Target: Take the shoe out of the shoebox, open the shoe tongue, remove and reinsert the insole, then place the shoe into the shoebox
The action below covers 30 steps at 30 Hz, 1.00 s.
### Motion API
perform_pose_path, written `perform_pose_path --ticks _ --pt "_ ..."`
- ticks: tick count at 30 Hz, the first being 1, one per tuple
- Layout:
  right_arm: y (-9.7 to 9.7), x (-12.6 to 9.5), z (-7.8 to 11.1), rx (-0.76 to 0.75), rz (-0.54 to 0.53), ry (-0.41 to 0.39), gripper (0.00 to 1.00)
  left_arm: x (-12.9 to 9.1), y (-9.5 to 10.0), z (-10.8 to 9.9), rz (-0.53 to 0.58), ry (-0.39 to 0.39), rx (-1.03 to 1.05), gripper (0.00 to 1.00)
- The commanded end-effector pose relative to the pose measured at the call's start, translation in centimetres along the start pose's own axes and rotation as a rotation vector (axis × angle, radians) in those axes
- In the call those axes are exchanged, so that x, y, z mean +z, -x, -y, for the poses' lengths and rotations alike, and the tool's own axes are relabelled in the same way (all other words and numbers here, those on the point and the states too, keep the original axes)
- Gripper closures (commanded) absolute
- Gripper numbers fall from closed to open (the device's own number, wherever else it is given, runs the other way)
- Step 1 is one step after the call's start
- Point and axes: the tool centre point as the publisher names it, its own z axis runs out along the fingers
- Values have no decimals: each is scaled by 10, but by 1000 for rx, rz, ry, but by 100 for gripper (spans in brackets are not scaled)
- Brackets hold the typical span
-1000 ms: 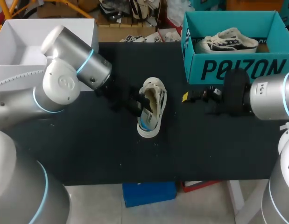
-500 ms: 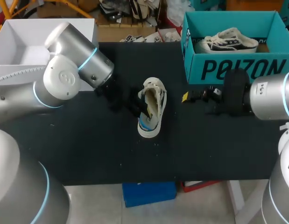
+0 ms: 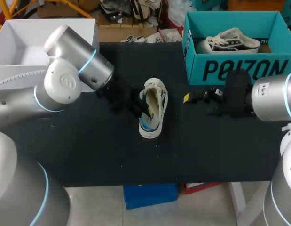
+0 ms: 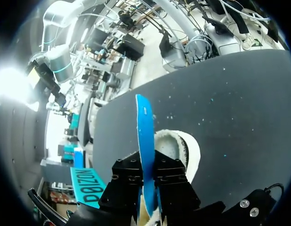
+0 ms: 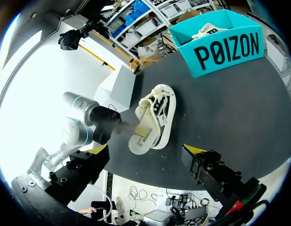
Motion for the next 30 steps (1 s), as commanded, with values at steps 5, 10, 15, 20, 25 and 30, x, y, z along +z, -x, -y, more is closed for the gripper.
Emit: perform_pose_path --ticks 5,10,15,20,25,30 --pt "-1 1 0 0 2 0 0 5 -2 -7 2 13 -4 100" --pt "-1 1 0 0 2 0 0 5 -3 -11 8 25 -13 100" --pt "-1 1 0 0 2 0 0 5 -4 -13 9 38 -22 100" --pt "-1 1 0 0 2 0 0 4 -7 -17 8 50 -31 100" --pt "-1 1 0 0 2 0 0 4 -7 -19 9 60 -36 100" --pt "-1 1 0 0 2 0 0 5 -8 -22 10 70 -42 100"
